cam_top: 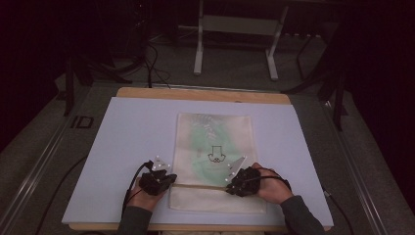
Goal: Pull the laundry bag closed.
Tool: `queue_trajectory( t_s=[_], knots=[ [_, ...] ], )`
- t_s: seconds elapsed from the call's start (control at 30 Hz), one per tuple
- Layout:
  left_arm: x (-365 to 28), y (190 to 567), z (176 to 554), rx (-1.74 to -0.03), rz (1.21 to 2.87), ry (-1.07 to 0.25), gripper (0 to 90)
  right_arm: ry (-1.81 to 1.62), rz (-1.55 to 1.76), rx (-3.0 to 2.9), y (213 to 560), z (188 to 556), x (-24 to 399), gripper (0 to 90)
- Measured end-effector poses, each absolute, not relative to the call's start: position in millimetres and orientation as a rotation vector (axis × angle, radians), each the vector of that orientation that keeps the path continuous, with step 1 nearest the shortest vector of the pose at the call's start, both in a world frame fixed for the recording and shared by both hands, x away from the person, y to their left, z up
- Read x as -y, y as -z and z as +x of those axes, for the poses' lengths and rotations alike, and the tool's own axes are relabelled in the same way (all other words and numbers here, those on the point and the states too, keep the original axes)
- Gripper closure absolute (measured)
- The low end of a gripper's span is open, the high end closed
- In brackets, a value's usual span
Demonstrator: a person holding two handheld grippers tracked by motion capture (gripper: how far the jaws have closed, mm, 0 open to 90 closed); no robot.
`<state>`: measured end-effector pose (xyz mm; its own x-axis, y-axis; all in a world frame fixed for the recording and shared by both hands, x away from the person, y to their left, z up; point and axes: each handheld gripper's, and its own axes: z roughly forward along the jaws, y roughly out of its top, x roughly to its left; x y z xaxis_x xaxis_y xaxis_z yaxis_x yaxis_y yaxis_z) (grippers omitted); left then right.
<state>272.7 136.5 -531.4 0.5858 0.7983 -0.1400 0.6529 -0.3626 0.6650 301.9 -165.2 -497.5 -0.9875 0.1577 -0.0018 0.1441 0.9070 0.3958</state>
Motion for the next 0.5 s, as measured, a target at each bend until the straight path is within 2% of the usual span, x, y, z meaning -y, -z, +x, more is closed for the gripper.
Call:
queue_trajectory(
  t_s=[0.5],
  knots=[
    [-136.5,531.3,272.5,-1.141,2.127,-0.273,89.6,-0.606,0.257,-3.039,495.5,302.6,175.0,82.4]
  ],
)
